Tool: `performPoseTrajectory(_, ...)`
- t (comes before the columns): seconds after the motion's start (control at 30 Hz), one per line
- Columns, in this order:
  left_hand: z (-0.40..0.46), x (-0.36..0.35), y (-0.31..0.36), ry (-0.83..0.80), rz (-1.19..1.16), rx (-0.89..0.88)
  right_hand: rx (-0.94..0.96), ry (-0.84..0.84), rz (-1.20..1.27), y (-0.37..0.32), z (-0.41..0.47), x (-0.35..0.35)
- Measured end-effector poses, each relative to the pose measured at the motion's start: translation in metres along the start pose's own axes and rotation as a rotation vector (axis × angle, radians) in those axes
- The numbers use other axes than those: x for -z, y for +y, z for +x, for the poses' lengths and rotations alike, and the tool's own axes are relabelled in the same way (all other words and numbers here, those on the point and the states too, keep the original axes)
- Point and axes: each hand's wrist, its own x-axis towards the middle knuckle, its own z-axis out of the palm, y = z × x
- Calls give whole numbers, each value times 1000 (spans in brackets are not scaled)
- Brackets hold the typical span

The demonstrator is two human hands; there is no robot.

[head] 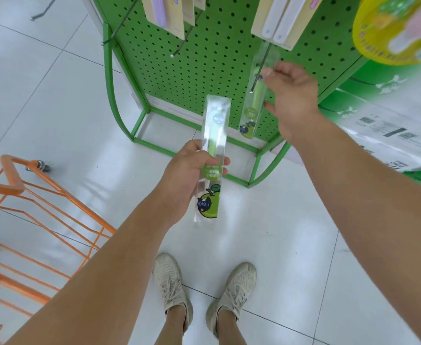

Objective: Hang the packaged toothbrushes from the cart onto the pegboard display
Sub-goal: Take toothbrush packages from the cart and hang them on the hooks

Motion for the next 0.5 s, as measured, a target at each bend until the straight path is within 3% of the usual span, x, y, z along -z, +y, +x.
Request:
performPoseTrajectory(0.2,1,0,-4,-33,43,-17,-35,53,-78,-14,41,1)
performPoseTrajectory(0.33,2,0,-5,-28,82,-51,-218,77,-230,-6,35,8)
performPoseTrajectory(0.4,4,2,-5,-35,64,-53,-371,-14,-154,3,6,16)
performPoseTrajectory(0.5,8,3,-8,-52,74,-48,-421,-364,94,17,-55,23)
